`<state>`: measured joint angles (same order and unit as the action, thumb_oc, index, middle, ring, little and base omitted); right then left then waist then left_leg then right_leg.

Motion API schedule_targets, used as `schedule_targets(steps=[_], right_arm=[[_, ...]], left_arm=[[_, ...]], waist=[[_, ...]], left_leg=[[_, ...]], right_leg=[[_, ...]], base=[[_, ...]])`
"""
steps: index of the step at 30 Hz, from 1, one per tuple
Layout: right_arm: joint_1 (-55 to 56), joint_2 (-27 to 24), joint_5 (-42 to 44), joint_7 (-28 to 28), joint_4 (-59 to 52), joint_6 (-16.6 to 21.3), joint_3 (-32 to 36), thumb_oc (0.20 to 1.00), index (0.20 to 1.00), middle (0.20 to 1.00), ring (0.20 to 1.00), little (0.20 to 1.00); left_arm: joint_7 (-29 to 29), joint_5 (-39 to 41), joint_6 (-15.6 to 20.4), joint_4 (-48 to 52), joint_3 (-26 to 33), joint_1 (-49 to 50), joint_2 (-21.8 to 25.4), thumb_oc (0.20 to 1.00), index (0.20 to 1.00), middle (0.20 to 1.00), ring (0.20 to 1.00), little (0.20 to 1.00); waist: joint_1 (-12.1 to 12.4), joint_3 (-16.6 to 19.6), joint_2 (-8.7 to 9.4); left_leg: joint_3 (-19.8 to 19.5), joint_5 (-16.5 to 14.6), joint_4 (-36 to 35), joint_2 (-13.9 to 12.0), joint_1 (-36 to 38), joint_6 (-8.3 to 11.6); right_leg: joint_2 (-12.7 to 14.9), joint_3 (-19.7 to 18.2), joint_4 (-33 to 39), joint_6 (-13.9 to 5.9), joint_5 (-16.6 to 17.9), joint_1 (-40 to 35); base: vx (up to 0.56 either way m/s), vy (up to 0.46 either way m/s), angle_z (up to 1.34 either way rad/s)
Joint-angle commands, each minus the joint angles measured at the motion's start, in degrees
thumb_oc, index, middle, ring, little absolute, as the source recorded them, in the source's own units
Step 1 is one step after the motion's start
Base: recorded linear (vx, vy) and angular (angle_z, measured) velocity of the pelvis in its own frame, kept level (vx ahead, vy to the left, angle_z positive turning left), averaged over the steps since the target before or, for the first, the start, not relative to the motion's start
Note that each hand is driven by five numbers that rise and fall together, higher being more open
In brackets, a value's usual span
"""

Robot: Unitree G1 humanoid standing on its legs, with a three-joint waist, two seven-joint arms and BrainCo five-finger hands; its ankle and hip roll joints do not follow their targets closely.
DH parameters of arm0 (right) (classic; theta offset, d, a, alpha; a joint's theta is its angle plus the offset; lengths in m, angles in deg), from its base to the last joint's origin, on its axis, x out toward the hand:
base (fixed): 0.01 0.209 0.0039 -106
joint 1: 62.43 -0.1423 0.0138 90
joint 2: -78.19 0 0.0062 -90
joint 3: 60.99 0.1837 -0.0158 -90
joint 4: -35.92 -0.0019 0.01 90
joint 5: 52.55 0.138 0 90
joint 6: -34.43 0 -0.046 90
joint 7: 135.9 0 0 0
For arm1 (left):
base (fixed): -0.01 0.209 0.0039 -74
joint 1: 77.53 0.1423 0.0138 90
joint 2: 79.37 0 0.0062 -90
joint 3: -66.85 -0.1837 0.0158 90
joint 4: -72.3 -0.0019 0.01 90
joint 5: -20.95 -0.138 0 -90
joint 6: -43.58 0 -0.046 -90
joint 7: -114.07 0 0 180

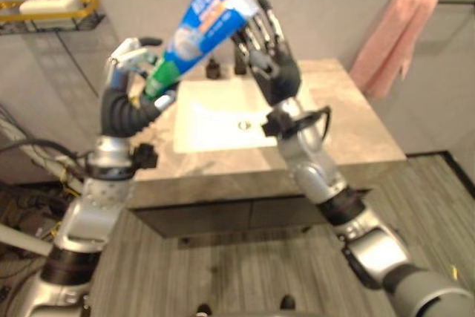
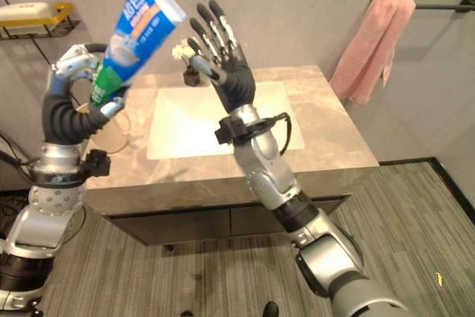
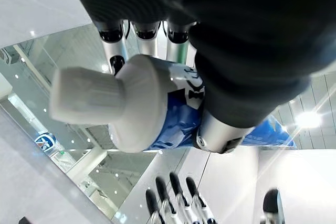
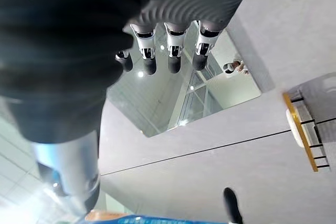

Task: Put brush and paste in cup on sink, flatten towel.

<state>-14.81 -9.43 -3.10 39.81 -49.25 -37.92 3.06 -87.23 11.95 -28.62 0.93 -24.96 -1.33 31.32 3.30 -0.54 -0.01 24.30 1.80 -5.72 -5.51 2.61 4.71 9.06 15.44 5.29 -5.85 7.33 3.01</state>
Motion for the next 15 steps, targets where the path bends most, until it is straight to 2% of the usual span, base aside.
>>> schedule_targets(steps=[1, 15], right_arm=[[-3.0, 1.9, -1.2, 2.1, -6.4, 3.0, 2.3, 1.000, 1.000, 1.000, 1.000, 1.000], [-5.3, -0.9, -4.7, 1.7, -9.0, 3.1, 2.3, 1.000, 1.000, 1.000, 1.000, 1.000]], left_arm=[[-3.8, -0.2, 2.1, 3.8, 2.0, -3.7, 3.2, 0.200, 0.200, 0.200, 0.200, 0.200], [-1.2, 0.1, 2.2, 3.7, 2.0, -1.6, 4.9, 0.200, 0.200, 0.200, 0.200, 0.200]], waist=[[0.2, 0.2, 2.61], [0.0, 0.1, 2.46]], left_leg=[[-4.1, -4.6, 0.7, -0.7, 2.1, -2.20], [-3.8, -4.7, 0.7, -0.7, 2.1, -2.07]], right_leg=[[4.2, 2.4, -0.3, -2.97, -1.1, -3.0], [3.9, 1.9, -0.3, -2.99, -1.1, -2.7]], base=[[0.00, 0.000, 0.00], [0.00, 0.000, 0.00]])
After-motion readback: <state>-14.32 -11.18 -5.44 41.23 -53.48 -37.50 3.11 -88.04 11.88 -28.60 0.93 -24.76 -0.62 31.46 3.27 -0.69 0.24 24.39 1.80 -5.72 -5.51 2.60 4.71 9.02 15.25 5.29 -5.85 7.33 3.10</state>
